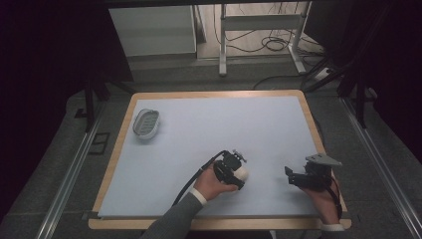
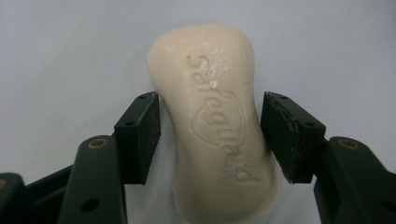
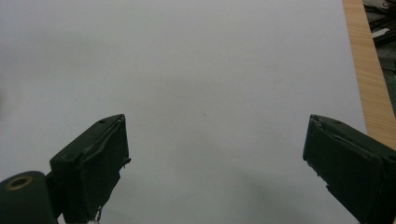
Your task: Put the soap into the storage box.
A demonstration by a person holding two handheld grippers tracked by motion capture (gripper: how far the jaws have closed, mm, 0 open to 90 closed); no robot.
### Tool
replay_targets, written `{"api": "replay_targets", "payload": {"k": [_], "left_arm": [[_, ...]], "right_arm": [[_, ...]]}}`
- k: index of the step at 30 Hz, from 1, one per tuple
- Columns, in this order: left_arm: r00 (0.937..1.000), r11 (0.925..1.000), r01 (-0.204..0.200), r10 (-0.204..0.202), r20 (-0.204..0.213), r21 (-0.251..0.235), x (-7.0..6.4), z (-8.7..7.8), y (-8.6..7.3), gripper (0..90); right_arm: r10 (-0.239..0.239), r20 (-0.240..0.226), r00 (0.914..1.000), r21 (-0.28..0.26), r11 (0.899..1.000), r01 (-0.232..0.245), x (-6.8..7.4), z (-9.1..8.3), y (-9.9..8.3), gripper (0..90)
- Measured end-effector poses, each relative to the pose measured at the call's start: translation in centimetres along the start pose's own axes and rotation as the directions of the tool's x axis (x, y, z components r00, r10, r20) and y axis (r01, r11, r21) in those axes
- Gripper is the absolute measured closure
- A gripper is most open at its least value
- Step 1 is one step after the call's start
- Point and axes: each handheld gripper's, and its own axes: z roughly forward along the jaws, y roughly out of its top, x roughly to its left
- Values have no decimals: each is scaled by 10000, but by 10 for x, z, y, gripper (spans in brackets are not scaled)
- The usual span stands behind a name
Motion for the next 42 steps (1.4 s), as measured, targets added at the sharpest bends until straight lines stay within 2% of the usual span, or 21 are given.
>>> {"api": "replay_targets", "payload": {"k": [4,9,18,20,23,24,25,29,34,35,42], "left_arm": [[9998,9997,-146,148,-112,191,-2,1,1,409],[9992,9993,-238,248,-325,294,-3,1,2,488],[9989,9984,-438,444,-147,352,0,0,2,492],[9986,9982,-462,471,-220,380,-1,1,2,487],[9993,9987,-342,348,-147,371,-2,2,2,431],[9983,9983,-424,438,-376,390,-3,2,2,449],[9980,9981,-461,478,-421,416,-4,2,2,483],[9972,9976,-567,585,-462,400,-4,1,2,492],[9977,9965,-644,654,-182,525,0,0,2,495],[9964,9949,-820,831,-160,594,1,-4,3,495],[9970,9967,-776,777,-46,254,13,-21,2,496]], "right_arm": [[6,85,10000,-59,10000,-5,-1,-1,0,67],[-12,120,9999,-40,10000,13,0,0,0,68],[-15,207,9998,-82,10000,16,0,-1,0,68],[-22,213,9998,-61,10000,23,0,0,0,68],[-51,219,9997,-59,10000,52,0,0,0,68],[-33,222,9997,-63,10000,34,0,0,0,68],[-28,233,9997,-75,10000,29,0,0,0,68],[7,243,9997,-116,9999,-5,-1,-1,0,69],[29,277,9996,-146,9999,-25,-2,-1,0,69],[22,278,9996,-147,9999,-18,-2,-2,0,70],[109,335,9994,-160,9998,-104,-4,-2,-1,70]]}}
